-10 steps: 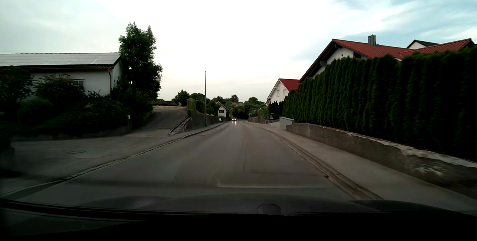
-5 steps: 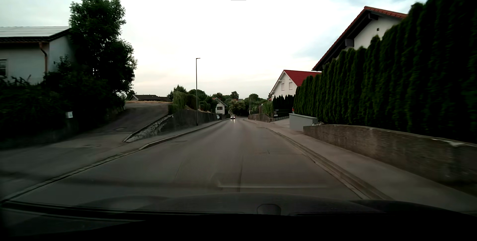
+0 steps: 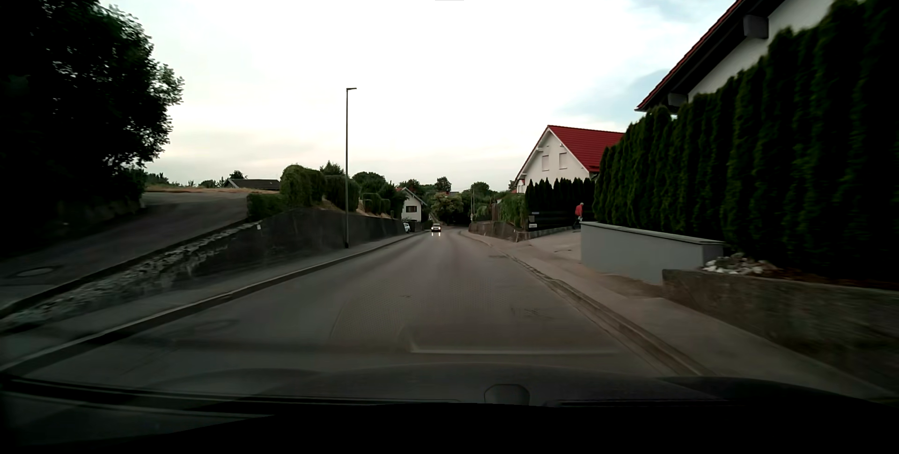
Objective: Follow the waypoints while adhering to traffic rules and regulations
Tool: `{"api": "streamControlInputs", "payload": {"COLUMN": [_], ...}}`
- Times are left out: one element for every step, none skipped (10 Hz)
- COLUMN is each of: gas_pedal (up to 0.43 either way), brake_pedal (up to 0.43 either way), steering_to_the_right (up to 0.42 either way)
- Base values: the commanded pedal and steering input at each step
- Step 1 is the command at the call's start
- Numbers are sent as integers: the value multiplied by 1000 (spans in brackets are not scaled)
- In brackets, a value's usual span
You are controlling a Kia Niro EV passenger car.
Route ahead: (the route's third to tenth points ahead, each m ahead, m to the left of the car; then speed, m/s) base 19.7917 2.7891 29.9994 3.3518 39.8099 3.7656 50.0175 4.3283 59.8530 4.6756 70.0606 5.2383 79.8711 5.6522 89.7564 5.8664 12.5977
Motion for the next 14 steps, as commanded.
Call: {"api": "streamControlInputs", "payload": {"gas_pedal": [0, 0, 0, 0, 0, 0, 0, 0, 0, 0, 0, 0, 0, 0], "brake_pedal": [6, 6, 6, 6, 6, 6, 6, 6, 6, 6, 6, 6, 6, 6], "steering_to_the_right": [-5, -6, -6, -8, -9, -11, -12, -13, -12, -12, -13, -16, -18, -19]}}
